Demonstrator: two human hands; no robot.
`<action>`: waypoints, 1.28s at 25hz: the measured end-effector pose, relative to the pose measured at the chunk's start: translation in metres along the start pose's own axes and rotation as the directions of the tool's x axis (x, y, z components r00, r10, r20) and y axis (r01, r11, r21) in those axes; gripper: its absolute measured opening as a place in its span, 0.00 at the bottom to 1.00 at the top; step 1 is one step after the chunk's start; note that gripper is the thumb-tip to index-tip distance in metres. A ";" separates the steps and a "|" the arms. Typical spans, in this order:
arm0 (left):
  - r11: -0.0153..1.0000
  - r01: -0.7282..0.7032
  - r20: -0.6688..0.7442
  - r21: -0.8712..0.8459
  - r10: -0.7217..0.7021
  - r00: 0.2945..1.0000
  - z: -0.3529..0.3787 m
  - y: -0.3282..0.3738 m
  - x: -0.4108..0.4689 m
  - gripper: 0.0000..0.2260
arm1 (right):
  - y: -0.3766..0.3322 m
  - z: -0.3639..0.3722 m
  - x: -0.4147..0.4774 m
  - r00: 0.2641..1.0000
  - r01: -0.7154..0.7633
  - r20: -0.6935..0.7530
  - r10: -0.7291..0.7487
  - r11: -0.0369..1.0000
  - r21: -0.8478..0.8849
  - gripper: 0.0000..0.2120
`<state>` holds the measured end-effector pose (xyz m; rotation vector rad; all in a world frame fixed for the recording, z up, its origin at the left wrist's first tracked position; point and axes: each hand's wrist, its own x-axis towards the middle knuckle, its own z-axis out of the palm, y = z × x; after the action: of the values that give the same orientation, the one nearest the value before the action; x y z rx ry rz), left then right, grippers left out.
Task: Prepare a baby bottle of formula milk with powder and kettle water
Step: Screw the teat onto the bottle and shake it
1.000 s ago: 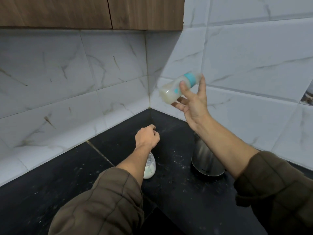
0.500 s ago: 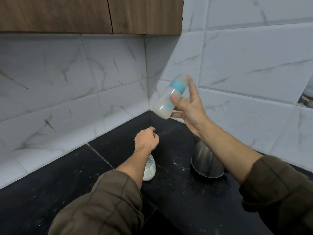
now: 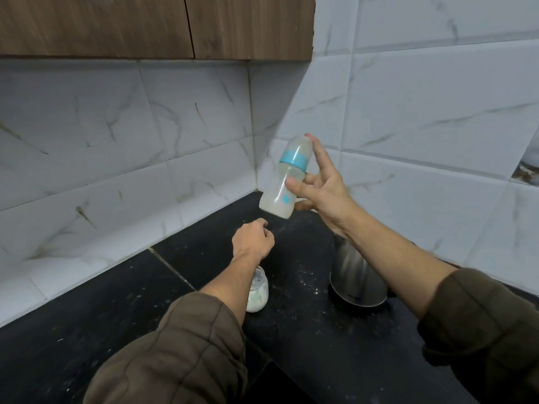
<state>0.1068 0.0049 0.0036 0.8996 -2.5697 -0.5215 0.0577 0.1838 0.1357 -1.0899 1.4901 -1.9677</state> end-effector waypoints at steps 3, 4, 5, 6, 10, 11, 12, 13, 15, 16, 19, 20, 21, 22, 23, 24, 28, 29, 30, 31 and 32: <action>1.000 -0.004 -0.010 0.006 0.004 1.000 0.000 -0.002 0.002 0.17 | 0.002 0.000 -0.001 0.996 0.051 -0.073 -0.044 0.994 0.095 0.45; 1.000 -0.004 -0.016 0.012 0.004 1.000 -0.001 -0.002 0.001 0.17 | 0.000 -0.001 0.004 0.982 0.079 -0.186 -0.043 0.979 0.188 0.44; 1.000 -0.002 -0.021 0.016 0.003 1.000 -0.001 -0.002 0.000 0.17 | -0.001 -0.003 0.009 0.959 0.108 -0.282 -0.026 0.954 0.280 0.43; 1.000 0.000 -0.022 0.017 0.001 1.000 -0.001 -0.002 0.000 0.18 | 0.000 -0.005 0.013 0.944 0.128 -0.331 -0.008 0.930 0.344 0.43; 1.000 -0.001 0.004 0.005 0.001 1.000 0.001 -0.001 0.000 0.17 | 0.004 -0.003 0.001 0.996 -0.005 -0.086 0.016 0.991 0.133 0.46; 1.000 -0.002 0.006 0.004 0.002 1.000 0.001 -0.001 0.000 0.17 | 0.006 -0.001 -0.003 1.000 -0.019 -0.011 0.019 0.998 0.056 0.47; 1.000 -0.003 0.004 0.006 0.003 1.000 0.001 0.000 0.001 0.17 | 0.008 -0.001 -0.005 1.000 -0.012 0.006 0.012 0.999 0.038 0.47; 1.000 -0.004 0.000 0.008 0.004 1.000 0.001 -0.001 0.001 0.17 | 0.009 -0.001 -0.004 0.999 0.008 -0.038 -0.005 0.996 0.088 0.46; 1.000 -0.001 -0.009 0.008 0.001 1.000 0.002 -0.003 0.000 0.18 | 0.006 -0.005 0.006 0.968 0.072 -0.250 0.003 0.955 0.288 0.45; 1.000 0.003 -0.012 0.010 -0.003 1.000 0.001 -0.004 0.000 0.18 | 0.005 -0.008 0.012 0.943 0.105 -0.332 0.030 0.919 0.379 0.45; 1.000 0.007 -0.006 0.011 -0.007 1.000 0.001 -0.004 0.002 0.18 | 0.006 -0.012 0.013 0.960 0.070 -0.280 0.030 0.937 0.342 0.45; 1.000 0.008 0.000 0.009 -0.008 1.000 0.002 -0.004 0.002 0.18 | 0.006 -0.010 0.009 0.985 0.022 -0.172 0.023 0.967 0.252 0.46; 1.000 0.007 0.005 0.008 -0.007 1.000 0.002 -0.003 0.003 0.17 | 0.007 -0.007 0.002 0.998 -0.015 -0.059 0.024 0.987 0.157 0.47; 1.000 0.007 0.006 0.012 -0.007 1.000 0.002 -0.001 0.002 0.17 | 0.007 -0.005 -0.002 1.000 -0.025 0.019 0.024 0.996 0.087 0.48; 1.000 0.007 0.005 0.016 -0.007 1.000 0.001 -0.001 0.002 0.17 | 0.008 -0.005 -0.002 0.999 -0.016 0.037 0.013 0.997 0.069 0.48; 1.000 0.006 0.001 0.016 -0.006 1.000 0.002 -0.001 0.002 0.17 | 0.008 -0.005 -0.001 1.000 0.006 -0.004 -0.006 0.994 0.110 0.47; 1.000 0.011 -0.020 0.011 -0.011 1.000 0.003 -0.005 0.000 0.17 | 0.005 -0.009 0.017 0.941 0.104 -0.327 0.091 0.840 0.532 0.34; 1.000 0.016 -0.017 0.009 -0.016 1.000 0.004 -0.006 0.000 0.17 | 0.005 -0.008 0.018 0.940 0.090 -0.315 0.132 0.794 0.601 0.28; 1.000 0.018 -0.012 0.010 -0.018 1.000 0.004 -0.006 0.000 0.17 | 0.004 -0.006 0.016 0.954 0.038 -0.255 0.157 0.779 0.626 0.23; 1.000 0.016 -0.010 0.012 -0.016 1.000 0.004 -0.006 0.000 0.17 | 0.003 -0.004 0.011 0.973 -0.035 -0.161 0.164 0.798 0.601 0.20; 1.000 0.016 -0.007 0.013 -0.016 1.000 0.004 -0.005 0.000 0.17 | 0.003 -0.003 0.007 0.988 -0.094 -0.058 0.146 0.846 0.524 0.19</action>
<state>0.1075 0.0022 -0.0021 0.9251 -2.5647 -0.5058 0.0511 0.1796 0.1346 -0.6542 0.9394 -2.1731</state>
